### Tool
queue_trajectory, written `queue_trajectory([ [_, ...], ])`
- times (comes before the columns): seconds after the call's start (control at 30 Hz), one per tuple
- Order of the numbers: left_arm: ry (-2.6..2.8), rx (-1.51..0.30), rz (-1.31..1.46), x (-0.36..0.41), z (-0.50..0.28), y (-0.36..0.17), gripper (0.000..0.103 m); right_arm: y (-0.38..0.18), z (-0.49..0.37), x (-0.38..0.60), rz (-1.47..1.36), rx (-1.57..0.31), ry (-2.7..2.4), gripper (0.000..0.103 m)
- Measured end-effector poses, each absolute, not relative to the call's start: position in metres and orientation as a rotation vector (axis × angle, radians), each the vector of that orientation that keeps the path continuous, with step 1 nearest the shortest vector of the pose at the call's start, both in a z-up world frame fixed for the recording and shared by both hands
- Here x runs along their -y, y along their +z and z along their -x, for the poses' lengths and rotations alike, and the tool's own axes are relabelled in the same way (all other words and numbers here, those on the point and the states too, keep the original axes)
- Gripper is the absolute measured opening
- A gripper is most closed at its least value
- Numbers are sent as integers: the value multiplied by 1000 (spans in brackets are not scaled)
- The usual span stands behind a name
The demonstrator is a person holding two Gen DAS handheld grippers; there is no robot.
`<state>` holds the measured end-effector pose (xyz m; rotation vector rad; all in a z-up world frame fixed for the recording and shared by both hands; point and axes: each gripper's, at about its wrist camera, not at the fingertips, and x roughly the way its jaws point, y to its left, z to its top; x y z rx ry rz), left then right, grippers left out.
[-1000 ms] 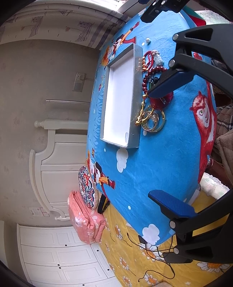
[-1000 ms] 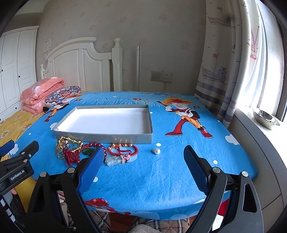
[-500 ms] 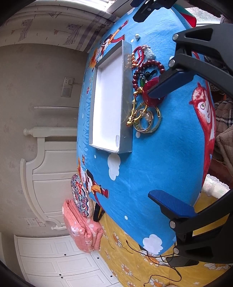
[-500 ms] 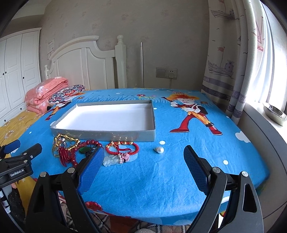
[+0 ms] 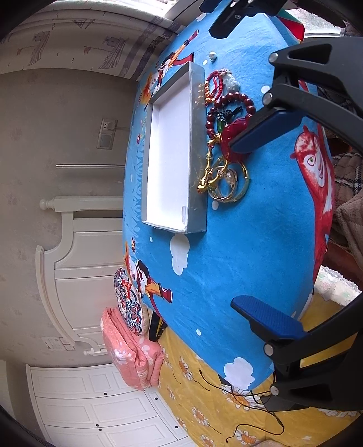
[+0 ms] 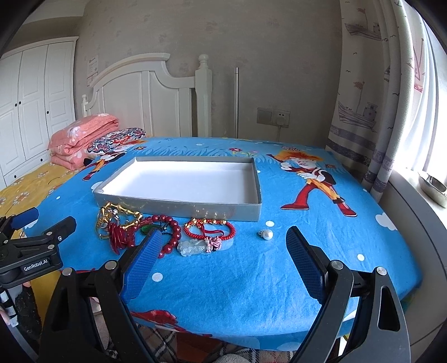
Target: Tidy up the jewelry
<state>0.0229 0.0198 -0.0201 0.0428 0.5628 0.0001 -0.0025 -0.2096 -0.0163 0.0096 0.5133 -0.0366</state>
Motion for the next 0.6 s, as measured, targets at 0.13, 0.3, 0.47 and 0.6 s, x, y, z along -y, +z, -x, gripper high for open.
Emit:
queue_trajectory([
  [0.13, -4, -562, -57, -16, -21, -20, 99, -18, 1, 210, -8, -532, -41, 85],
  [0.3, 6, -575, -89, -12, -24, -23, 99, -22, -1, 210, 3, -538, -57, 85],
  [0.47, -30, -572, -57, -24, -31, -24, 99, -27, -4, 209, 22, -528, -59, 84],
  [0.6, -82, -596, -86, -29, -41, -38, 94, -37, -18, 218, -3, -570, -66, 78],
])
